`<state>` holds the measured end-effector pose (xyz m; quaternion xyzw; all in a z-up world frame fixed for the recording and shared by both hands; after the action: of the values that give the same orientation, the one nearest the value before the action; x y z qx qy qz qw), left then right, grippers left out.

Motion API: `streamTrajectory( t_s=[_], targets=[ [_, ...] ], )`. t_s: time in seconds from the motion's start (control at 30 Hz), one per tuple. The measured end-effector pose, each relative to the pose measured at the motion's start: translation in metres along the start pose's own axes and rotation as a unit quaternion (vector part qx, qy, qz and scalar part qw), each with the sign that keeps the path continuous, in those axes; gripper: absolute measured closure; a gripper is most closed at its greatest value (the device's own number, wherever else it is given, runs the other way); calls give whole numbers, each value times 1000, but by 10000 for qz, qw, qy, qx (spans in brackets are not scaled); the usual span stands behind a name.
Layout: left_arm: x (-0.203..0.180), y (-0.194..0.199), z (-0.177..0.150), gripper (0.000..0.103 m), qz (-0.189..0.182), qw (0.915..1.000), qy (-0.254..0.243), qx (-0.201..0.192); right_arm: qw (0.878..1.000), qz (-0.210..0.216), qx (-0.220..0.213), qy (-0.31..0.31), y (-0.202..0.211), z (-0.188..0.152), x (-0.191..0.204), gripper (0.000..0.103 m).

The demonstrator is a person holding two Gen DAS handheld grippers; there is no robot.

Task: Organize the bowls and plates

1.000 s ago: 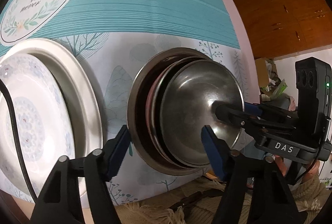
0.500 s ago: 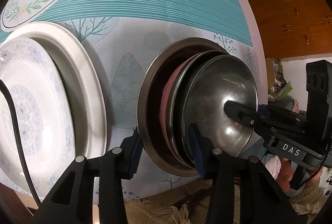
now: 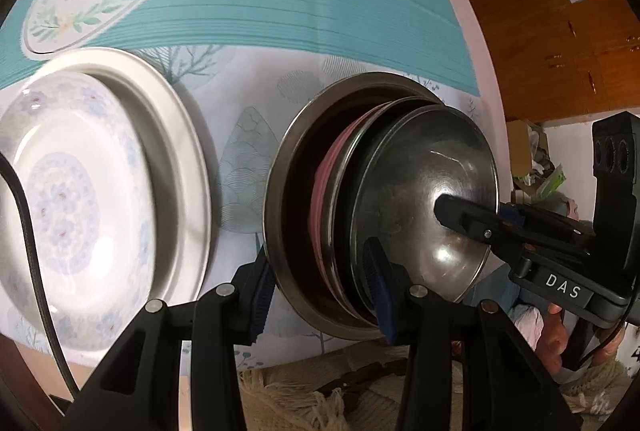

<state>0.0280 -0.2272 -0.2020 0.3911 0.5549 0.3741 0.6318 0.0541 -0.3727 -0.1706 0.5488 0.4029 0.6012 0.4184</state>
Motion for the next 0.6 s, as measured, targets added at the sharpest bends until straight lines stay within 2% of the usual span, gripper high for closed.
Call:
streamTrajectory(
  t_s=[0.23, 0.47, 0.6],
  targets=[
    [7, 41, -16, 61, 188, 9986, 236, -436, 9986, 232, -140, 445, 16, 0, 37, 73],
    [45, 86, -31, 61, 293, 9938, 654, -846, 9948, 383, -107, 936, 10, -1, 92, 73],
    [73, 96, -32, 61, 293, 9928, 751, -881, 9938, 399, -96, 1035, 0, 0, 122, 73]
  ],
)
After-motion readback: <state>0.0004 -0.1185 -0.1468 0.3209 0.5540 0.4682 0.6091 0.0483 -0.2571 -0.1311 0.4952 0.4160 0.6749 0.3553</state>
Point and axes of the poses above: each gripper's, at about its wrist camera, not at the fingertips, and y roughly against the way its jaws point, x to its left, z to its top, the point moved 2 cm from there along -y, roughly the way its jaws point, and after that the axes turned 6 degrees about -y, right-handed, at the moved point
